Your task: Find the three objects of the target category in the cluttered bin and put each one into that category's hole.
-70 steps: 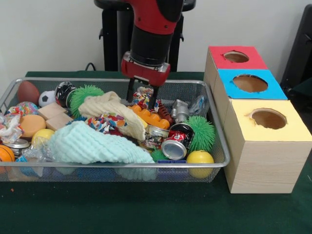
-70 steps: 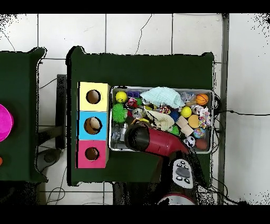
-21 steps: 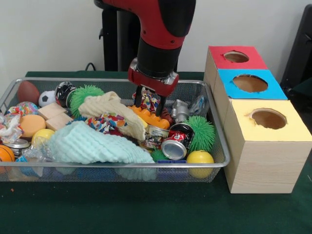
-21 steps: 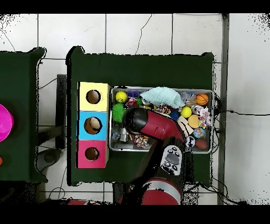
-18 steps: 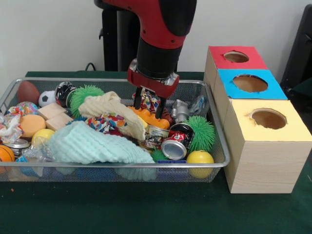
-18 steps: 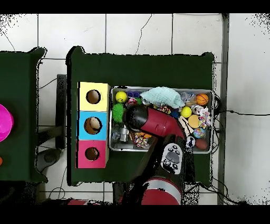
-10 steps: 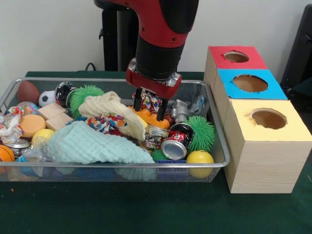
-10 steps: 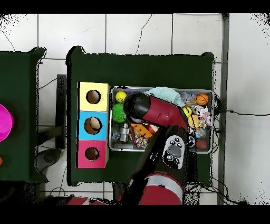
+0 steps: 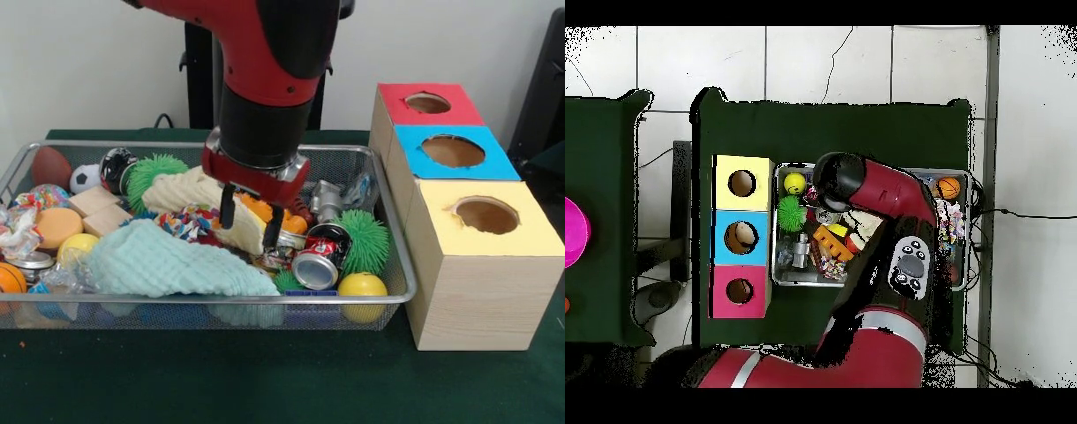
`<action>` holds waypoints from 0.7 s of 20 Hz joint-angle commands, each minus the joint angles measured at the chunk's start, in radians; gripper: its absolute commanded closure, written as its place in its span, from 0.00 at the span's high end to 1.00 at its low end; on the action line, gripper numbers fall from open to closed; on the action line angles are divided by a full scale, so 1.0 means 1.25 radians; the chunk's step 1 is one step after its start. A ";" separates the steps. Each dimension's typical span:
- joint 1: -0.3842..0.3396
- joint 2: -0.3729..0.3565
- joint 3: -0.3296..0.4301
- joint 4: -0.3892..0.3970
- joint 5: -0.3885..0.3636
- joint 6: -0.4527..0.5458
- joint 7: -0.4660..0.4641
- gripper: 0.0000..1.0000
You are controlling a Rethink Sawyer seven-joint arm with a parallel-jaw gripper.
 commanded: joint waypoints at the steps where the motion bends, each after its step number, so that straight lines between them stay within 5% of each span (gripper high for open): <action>1: -0.044 0.100 0.065 -0.102 0.029 0.036 0.148 1.00; 6: -0.063 0.135 0.083 -0.136 0.033 0.037 0.133 1.00; 14: -0.047 0.119 0.088 -0.068 0.040 -0.039 0.148 1.00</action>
